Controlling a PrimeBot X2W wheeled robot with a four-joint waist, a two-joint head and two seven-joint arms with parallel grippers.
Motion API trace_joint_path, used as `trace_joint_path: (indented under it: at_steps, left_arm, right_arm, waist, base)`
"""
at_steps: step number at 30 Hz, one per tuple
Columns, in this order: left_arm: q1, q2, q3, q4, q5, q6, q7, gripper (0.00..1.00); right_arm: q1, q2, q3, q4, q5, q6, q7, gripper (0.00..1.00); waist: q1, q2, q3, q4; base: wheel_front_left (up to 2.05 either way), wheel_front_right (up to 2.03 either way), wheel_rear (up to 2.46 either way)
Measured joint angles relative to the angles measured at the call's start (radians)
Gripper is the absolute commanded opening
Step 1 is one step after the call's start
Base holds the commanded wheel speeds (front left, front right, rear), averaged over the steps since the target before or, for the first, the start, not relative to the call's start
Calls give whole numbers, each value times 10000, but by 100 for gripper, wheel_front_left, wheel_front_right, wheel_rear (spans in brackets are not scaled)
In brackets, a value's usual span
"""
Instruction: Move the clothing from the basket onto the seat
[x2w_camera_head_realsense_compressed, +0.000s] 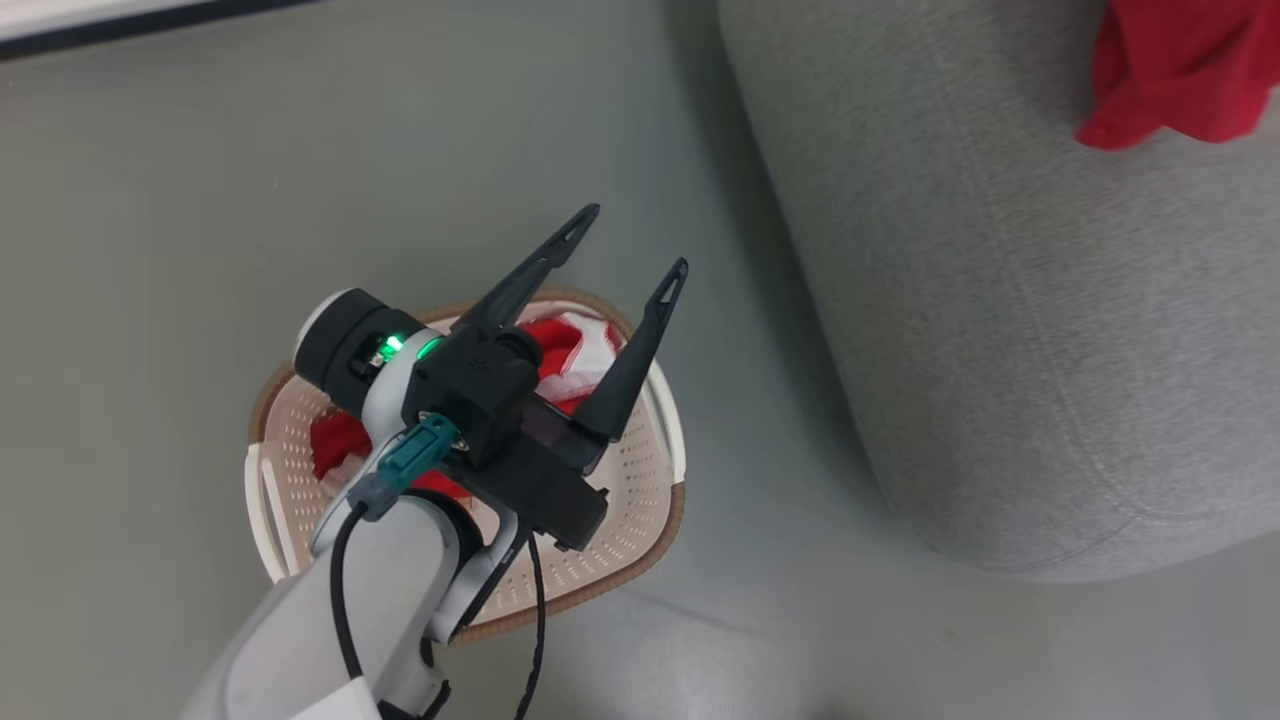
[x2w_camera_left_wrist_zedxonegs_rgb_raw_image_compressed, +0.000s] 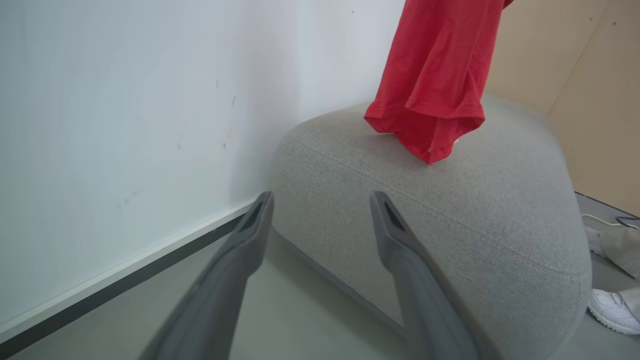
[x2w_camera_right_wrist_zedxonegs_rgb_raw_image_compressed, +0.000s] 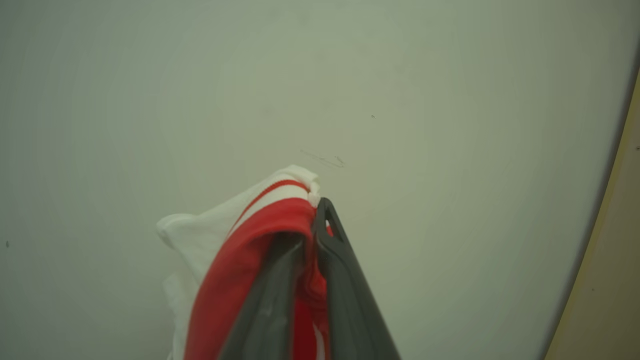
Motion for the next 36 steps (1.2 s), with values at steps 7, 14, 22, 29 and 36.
trace_joint_path:
  at_steps: [7, 14, 22, 29, 36]
  left_arm:
    - [-12, 190, 128, -121, 52, 33, 79, 100]
    - [-39, 182, 33, -184, 249, 86, 251, 100]
    - [-42, 48, -159, -157, 263, 84, 343, 100]
    - [-69, -61, -267, -90, 274, 84, 339, 100]
    - [-73, -81, -255, 29, 274, 84, 290, 100]
  right_arm:
    - [-132, 36, -44, 512, -31, -159, -59, 0]
    - [597, 566, 59, 1708, 105, -169, -88, 0]
    - [1583, 1005, 219, 2993, 188, -257, -81, 0]
    - [2284, 1246, 353, 4038, 190, -336, 19, 0]
    - [2568, 1383, 347, 4796, 268, -345, 192, 0]
  waist:
    - [0, -1, 579, 295]
    - [-1, -1, 1115, 399]
    - [-1, -1, 1397, 602]
    - [-1, -1, 1538, 826]
    - [-1, -1, 1582, 911]
  base:
    - [0, 0, 0]
    - [0, 0, 0]
    - [0, 0, 0]
    - [0, 0, 0]
    - [0, 0, 0]
